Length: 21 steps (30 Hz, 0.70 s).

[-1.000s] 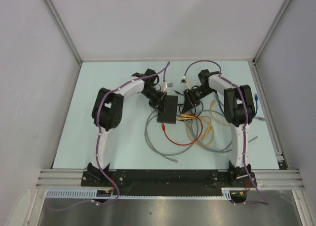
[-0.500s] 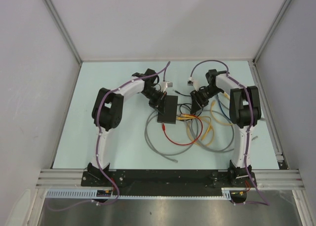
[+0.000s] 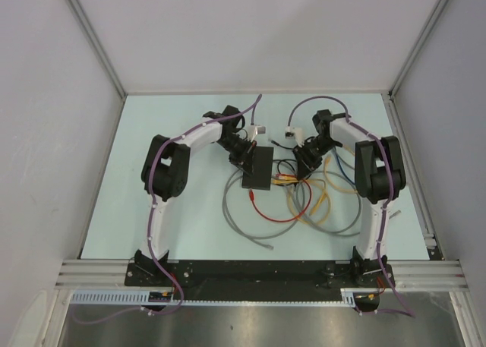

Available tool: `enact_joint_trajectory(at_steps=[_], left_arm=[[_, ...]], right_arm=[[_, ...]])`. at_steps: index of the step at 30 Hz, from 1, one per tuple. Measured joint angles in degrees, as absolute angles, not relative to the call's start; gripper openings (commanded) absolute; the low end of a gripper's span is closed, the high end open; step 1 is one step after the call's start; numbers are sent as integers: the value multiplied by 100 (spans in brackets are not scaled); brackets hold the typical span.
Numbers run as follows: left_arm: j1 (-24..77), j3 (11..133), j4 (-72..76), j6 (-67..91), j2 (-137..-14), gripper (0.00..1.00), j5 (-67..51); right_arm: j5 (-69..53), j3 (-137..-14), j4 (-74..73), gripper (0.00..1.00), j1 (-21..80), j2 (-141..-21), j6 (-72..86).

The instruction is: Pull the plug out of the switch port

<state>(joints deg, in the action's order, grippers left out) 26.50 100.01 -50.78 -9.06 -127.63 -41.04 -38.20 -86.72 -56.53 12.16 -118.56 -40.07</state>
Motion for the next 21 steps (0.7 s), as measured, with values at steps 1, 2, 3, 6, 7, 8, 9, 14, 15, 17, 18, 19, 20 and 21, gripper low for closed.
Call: enact_joint_trajectory(at_steps=[1, 2, 3, 6, 7, 8, 9, 14, 15, 17, 18, 19, 20, 21], left_arm=[[2650, 10001, -5078, -906, -12763, 0, -4106], [2650, 10001, -5078, -906, -12763, 0, -4108], [2650, 10001, -5078, -904, -12763, 0, -4110], [2650, 10001, -5076, -904, -12763, 0, -4112], [2650, 10001, -5076, -904, -12763, 0, -4112], [2650, 10001, -5076, -904, -12763, 0, -4112], [2650, 10001, -5076, -904, -12763, 0, -4112], [2650, 10001, -5072, -899, -12763, 0, -4117], [2650, 10001, -5072, -899, -12763, 0, -4119], [2650, 10001, -5070, -893, -12763, 1, -4119], [2650, 10001, -5070, -888, -12763, 1, -4121], [2650, 10001, -5070, -886, -12763, 1, -4121], [2650, 10001, -5070, -884, -12763, 1, -4121], [2650, 10001, -5068, -882, -12763, 1, -4119]], right_arm=[[-3789, -8648, -5640, 24, 1216, -11815, -3990], [-3765, -8621, -5627, 20, 1214, -11771, -3981], [-3745, -8604, -5636, 16, 1208, -11719, -3959], [-3719, -8586, -5660, 12, 1100, -11524, -3942], [-3710, -8584, -5673, 11, 1035, -11430, -3924], [-3719, -8584, -5673, 11, 941, -11325, -3903], [-3754, -8591, -5684, 10, 840, -11233, -3876], [-4143, -9032, -5968, 9, -36, -10930, -3706], [-4200, -9170, -6001, 18, -235, -10910, -3686], [-4300, -9441, -6071, 32, -578, -10897, -3647], [-4318, -9544, -6110, 38, -716, -10895, -3649], [-4320, -9609, -6165, 39, -808, -10879, -3712], [-4316, -9623, -6243, 39, -834, -10844, -3795], [-4313, -9605, -6353, 40, -799, -10790, -3900]])
